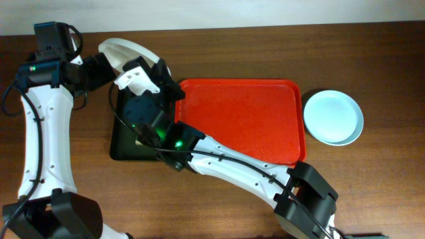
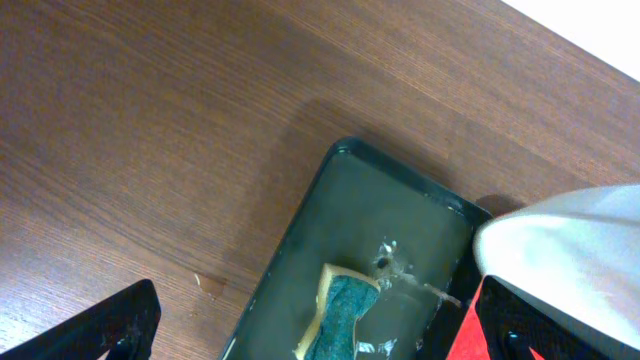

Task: Clean dirty plates on tray and stack at the side
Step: 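Lift the white plate with the right gripper and tilt it upward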

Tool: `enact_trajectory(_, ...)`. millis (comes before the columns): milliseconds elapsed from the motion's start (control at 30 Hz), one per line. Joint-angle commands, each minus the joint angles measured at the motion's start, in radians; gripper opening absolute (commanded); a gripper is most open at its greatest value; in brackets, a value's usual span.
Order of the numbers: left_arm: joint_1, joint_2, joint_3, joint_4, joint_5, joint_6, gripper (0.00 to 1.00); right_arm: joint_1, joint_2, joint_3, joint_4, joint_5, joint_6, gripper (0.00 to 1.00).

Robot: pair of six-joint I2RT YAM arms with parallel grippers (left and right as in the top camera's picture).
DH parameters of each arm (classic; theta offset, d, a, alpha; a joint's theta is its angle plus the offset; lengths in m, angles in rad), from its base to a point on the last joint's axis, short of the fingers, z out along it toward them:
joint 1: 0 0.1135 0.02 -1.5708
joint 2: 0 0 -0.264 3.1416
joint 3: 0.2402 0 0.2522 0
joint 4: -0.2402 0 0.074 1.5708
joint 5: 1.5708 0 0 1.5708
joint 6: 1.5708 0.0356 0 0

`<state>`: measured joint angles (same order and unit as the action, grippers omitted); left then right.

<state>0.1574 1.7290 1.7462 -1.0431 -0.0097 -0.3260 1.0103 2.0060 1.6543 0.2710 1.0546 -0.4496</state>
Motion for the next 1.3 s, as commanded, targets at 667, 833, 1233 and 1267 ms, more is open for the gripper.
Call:
enact_trajectory(667,-0.002,0.005,-0.002,0.001,0.006,-0.01,0.99,-0.035,0.002,0.018,0.019,0.057,0.068,0.04)
enact_trajectory(833,-0.002,0.005,-0.002,0.001,0.006,-0.01,1.0,-0.088,0.002,0.018,-0.087,0.053,0.296,0.04)
enact_trajectory(1233,-0.002,0.005,-0.002,0.001,0.006,-0.01,1.0,-0.286,0.002,0.018,-0.526,-0.628,1.008,0.04)
enact_trajectory(1267,-0.002,0.005,-0.002,0.001,0.006,-0.01,0.99,-0.311,0.002,0.018,-0.544,-0.688,1.044,0.04)
